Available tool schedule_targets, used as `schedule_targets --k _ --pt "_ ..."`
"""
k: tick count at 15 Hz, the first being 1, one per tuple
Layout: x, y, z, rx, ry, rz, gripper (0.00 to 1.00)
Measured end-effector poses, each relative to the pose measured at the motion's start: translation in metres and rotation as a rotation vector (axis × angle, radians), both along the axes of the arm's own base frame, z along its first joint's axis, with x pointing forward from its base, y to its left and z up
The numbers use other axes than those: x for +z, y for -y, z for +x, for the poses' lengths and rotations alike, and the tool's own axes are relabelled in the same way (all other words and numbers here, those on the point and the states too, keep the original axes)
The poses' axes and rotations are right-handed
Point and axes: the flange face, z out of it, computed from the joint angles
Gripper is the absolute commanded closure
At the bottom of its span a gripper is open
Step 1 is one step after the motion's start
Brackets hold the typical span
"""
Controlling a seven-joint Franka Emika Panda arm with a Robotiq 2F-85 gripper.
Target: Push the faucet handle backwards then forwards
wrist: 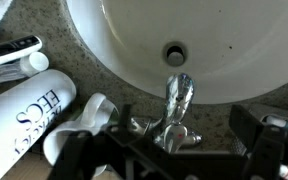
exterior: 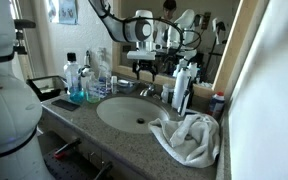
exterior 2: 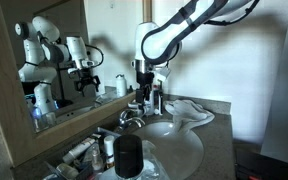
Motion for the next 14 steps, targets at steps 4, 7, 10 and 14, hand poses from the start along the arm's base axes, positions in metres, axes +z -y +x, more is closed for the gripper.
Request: schedule_targets --k 4,7,10,14 --pt "-0.021 -0.007 0.019 0.015 0.008 0.004 0.00" --pt "-0.034 -0.011 0.030 0.020 0.010 0.010 0.00" --pt "-0.043 -0.011 0.039 0.014 0.008 0.017 0.25" --pt "-0.046 -0.008 0.048 0.005 0.017 0.025 0.49"
